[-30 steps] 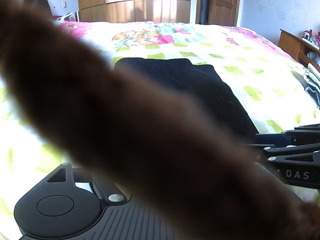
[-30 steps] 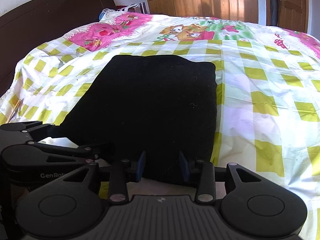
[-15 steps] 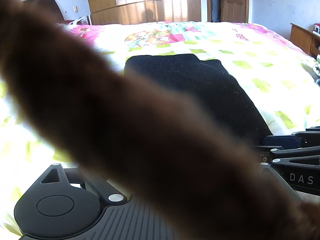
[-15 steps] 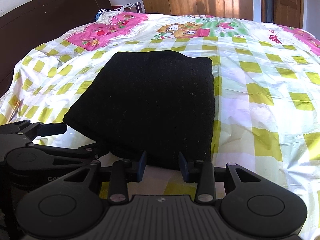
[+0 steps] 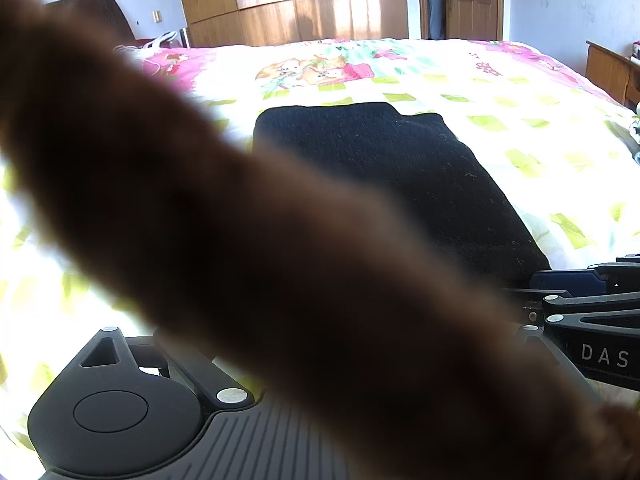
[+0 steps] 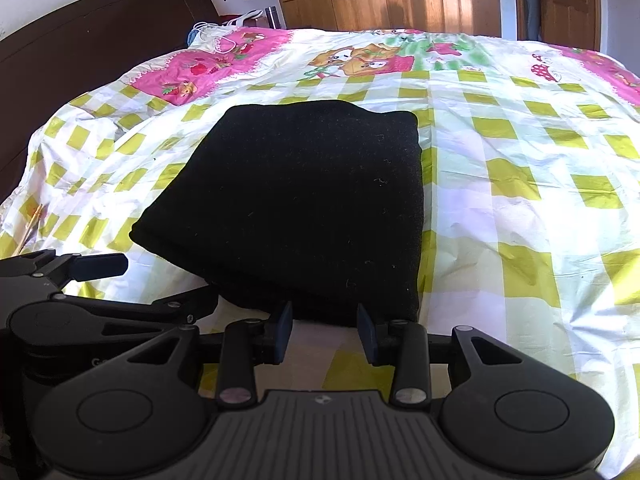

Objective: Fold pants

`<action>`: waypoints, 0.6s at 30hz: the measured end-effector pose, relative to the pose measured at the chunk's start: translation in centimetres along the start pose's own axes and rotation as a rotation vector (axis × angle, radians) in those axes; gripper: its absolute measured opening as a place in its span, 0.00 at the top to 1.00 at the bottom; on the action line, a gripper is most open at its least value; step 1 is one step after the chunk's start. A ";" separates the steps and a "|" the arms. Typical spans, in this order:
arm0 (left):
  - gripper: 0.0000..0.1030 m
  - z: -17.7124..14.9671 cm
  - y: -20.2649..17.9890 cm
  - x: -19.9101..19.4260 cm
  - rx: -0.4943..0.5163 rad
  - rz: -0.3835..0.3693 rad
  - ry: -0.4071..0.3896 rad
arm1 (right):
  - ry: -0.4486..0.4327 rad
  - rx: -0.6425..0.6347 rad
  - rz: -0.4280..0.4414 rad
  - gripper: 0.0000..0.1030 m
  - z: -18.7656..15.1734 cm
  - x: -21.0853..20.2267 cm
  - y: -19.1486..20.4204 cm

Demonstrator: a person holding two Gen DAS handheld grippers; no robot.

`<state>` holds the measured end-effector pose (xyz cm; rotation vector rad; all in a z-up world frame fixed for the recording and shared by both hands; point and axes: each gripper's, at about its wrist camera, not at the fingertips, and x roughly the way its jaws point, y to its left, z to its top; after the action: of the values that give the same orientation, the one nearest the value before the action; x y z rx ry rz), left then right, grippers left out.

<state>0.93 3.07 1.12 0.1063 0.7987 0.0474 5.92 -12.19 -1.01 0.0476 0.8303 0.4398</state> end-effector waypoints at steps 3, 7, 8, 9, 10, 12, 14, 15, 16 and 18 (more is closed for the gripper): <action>0.05 -0.2 0.2 -0.4 -0.014 -0.003 -0.010 | -0.008 0.009 -0.001 0.51 -0.1 -0.3 -0.1; 0.04 -0.2 0.1 -0.3 -0.009 0.001 -0.005 | -0.007 0.010 -0.002 0.51 -0.1 -0.3 -0.1; 0.04 -0.2 0.0 -0.3 -0.006 0.002 -0.002 | -0.008 0.010 -0.002 0.51 -0.1 -0.4 -0.1; 0.04 -0.2 0.0 -0.3 -0.005 0.001 -0.002 | -0.007 0.011 -0.002 0.51 -0.1 -0.4 -0.2; 0.04 -0.2 0.0 -0.3 -0.005 0.001 -0.003 | -0.005 0.011 -0.005 0.51 -0.1 -0.4 -0.2; 0.04 -0.2 0.3 -0.3 -0.018 -0.001 0.000 | -0.003 0.015 -0.009 0.51 -0.3 -0.4 -0.3; 0.04 -0.1 0.5 -0.3 -0.030 -0.005 0.003 | 0.006 0.019 -0.014 0.51 -0.4 -0.3 -0.4; 0.04 -0.1 0.5 -0.3 -0.034 -0.008 0.003 | 0.009 0.020 -0.016 0.51 -0.5 -0.3 -0.4; 0.04 -0.1 0.6 -0.3 -0.035 -0.011 0.003 | 0.013 0.019 -0.016 0.51 -0.6 -0.2 -0.4; 0.04 -0.2 0.5 -0.4 -0.030 -0.012 0.003 | 0.018 0.012 -0.010 0.51 -0.6 -0.2 -0.3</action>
<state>0.48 3.51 1.29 0.0726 0.8010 0.0482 5.44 -12.59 -1.37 0.0507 0.8509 0.4262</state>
